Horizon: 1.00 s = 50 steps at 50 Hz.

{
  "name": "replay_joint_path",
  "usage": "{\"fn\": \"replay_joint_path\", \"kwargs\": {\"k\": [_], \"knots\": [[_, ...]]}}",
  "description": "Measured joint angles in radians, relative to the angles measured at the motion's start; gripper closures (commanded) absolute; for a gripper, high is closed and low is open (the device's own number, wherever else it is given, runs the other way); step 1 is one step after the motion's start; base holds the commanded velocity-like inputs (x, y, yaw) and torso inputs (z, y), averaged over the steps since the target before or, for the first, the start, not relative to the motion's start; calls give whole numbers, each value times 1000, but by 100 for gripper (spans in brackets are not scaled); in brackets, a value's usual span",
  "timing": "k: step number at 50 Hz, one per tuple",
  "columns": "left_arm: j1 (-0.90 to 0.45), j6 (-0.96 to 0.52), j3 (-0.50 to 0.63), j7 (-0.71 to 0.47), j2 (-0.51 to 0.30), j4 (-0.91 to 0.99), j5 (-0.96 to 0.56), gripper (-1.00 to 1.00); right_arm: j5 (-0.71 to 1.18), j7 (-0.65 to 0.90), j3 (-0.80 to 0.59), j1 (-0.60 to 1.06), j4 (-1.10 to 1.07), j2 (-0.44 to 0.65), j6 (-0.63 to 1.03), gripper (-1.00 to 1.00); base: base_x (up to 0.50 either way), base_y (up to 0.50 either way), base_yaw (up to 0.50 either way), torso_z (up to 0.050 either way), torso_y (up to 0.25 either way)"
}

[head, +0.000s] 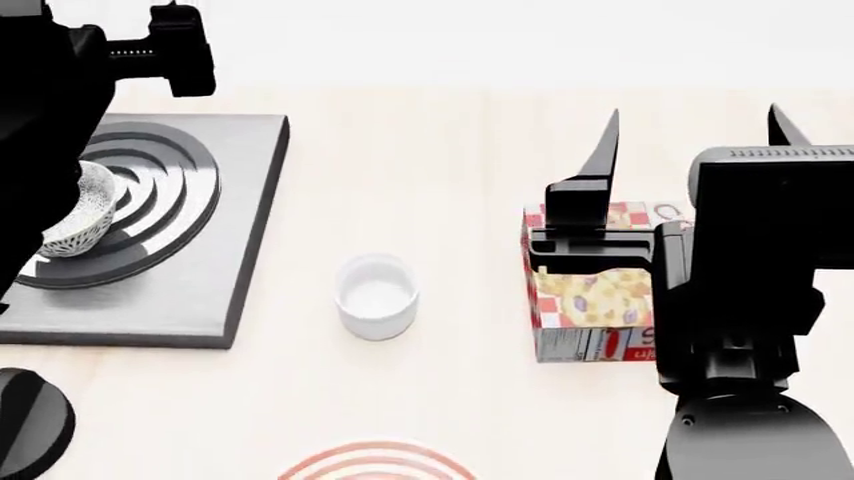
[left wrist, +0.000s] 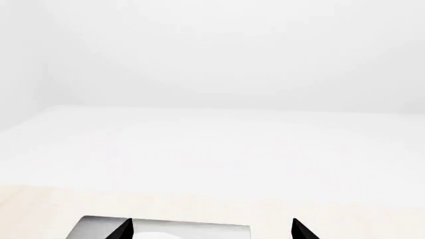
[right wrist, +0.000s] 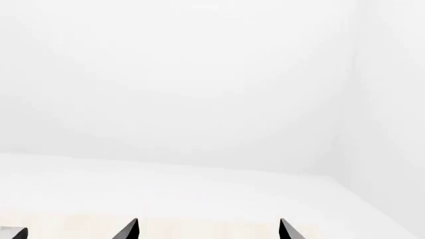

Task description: Pick the akita bowl on the stove and place it on the plate.

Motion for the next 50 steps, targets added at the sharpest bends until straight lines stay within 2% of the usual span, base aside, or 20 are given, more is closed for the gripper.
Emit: {"fn": "replay_joint_path", "kwargs": {"k": [4, 9, 50], "knots": [[2, -1, 1, -1, -2, 5, -3, -100, 1, 1, -1, 0, 2, 1, -2, -100, 0, 0, 0, 0, 0], [-1, 4, 4, -4, -3, 1, -2, -100, 3, 3, -1, 1, -1, 2, 1, -100, 0, 0, 0, 0, -227], [35, -118, 118, -48, -31, 15, 45, -100, 17, 14, -4, 1, 5, 10, -5, -100, 0, 0, 0, 0, 0]]}}
